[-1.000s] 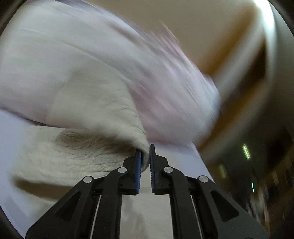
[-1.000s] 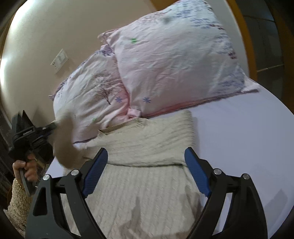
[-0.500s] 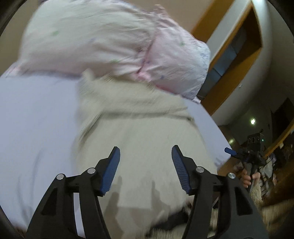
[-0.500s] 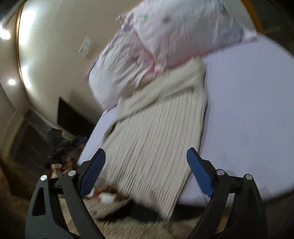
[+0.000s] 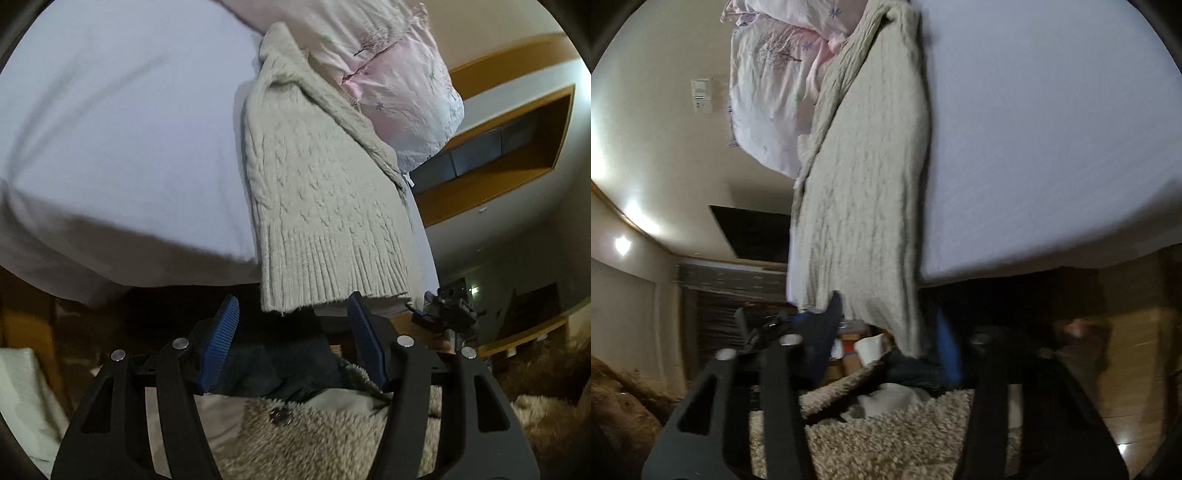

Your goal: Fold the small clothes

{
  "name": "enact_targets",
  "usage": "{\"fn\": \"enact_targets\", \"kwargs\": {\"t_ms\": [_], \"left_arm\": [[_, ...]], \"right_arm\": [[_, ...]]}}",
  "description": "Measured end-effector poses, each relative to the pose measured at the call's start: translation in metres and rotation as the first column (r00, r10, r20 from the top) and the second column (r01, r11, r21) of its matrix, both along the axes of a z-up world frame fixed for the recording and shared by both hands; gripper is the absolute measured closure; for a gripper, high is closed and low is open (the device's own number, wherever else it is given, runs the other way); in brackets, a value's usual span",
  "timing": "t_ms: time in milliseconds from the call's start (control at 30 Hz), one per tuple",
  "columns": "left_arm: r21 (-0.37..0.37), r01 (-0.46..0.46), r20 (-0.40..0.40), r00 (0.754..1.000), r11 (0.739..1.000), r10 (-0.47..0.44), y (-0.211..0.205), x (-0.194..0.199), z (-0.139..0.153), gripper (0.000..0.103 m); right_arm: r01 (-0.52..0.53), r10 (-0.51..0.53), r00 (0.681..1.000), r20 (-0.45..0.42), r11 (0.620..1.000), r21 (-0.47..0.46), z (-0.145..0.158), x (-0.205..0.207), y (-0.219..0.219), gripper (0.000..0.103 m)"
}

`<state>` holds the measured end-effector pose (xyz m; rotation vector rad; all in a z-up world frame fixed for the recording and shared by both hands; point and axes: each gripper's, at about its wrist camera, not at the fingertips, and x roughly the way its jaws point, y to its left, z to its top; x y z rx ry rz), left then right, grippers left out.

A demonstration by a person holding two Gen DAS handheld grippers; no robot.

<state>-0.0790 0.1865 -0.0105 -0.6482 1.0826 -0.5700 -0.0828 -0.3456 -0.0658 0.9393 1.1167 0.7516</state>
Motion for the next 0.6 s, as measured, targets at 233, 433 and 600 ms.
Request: {"fn": "enact_targets", "kwargs": {"t_ms": [233, 433, 600], "left_arm": [[-0.141, -0.064, -0.056, 0.997, 0.988, 0.057, -0.006, 0.009, -0.011, 0.095], [-0.16, -0.059, 0.004, 0.998, 0.985, 0.06, -0.014, 0.017, 0.017, 0.098], [-0.11, -0.083, 0.249, 0.962, 0.99, 0.109, -0.016, 0.079, 0.1, 0.098]], "right_arm": [[-0.03, 0.027, 0.997, 0.079, 0.999, 0.044, 0.011, -0.003, 0.013, 0.096], [0.002, -0.007, 0.963, 0.27, 1.0, 0.018, 0.07, 0.003, 0.01, 0.097], [0.101, -0.071, 0.877, 0.476, 0.994, -0.038, 0.156, 0.049, 0.008, 0.097]]}}
